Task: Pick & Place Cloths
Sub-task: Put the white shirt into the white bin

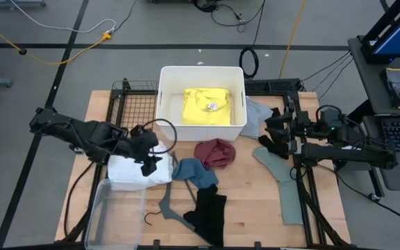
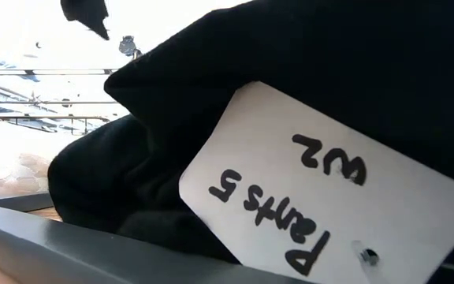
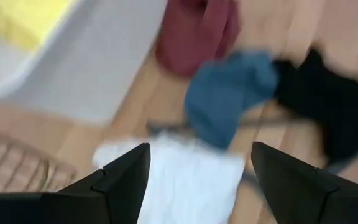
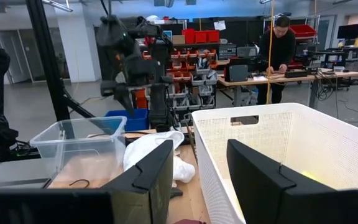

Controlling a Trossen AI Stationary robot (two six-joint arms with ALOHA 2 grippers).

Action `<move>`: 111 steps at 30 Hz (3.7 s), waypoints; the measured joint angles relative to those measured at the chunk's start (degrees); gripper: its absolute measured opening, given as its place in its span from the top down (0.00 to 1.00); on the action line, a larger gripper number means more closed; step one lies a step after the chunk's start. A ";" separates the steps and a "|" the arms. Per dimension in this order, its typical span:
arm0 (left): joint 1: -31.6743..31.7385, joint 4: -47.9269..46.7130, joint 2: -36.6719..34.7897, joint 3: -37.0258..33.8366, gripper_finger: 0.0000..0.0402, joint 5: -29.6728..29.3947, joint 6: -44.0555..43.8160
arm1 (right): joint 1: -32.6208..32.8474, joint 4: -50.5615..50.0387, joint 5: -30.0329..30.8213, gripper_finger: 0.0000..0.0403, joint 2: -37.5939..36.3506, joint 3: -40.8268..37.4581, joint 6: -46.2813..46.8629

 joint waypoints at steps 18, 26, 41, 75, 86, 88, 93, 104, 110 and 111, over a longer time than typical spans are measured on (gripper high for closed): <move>0.39 -14.43 6.48 -0.02 0.30 2.85 -1.22 | 0.00 1.75 0.03 0.65 0.02 -0.02 0.33; 0.39 -14.57 10.14 -0.04 0.30 4.76 -1.19 | 0.00 1.73 0.03 0.65 0.02 -0.02 1.92; -0.76 -18.74 14.46 -3.57 0.30 2.84 -0.32 | 0.00 1.70 0.03 0.65 0.02 -0.02 1.92; 4.95 0.07 3.70 -13.81 0.30 10.45 -7.68 | -0.02 1.68 0.17 0.65 0.07 -0.02 2.75; 9.34 -3.27 10.71 -13.91 0.30 14.08 -3.49 | -0.02 1.67 0.11 0.65 0.07 -0.02 2.76; 9.60 -2.51 10.92 -14.97 0.30 14.32 -3.09 | -0.02 1.64 0.10 0.65 0.07 -0.02 2.77; 10.01 3.24 11.03 -20.67 0.30 16.73 -4.72 | -0.02 1.60 0.10 0.65 0.07 -0.02 2.77; 10.75 17.39 10.83 -30.00 0.30 21.38 -4.36 | -0.01 1.49 0.10 0.65 0.07 -0.02 2.78; 10.72 20.01 10.76 -32.18 0.30 21.43 -1.04 | 0.00 1.51 0.10 0.65 0.07 -0.02 2.78; 10.73 20.41 10.76 -32.53 0.31 21.43 -0.90 | -0.02 1.51 0.10 0.65 0.07 -0.02 2.78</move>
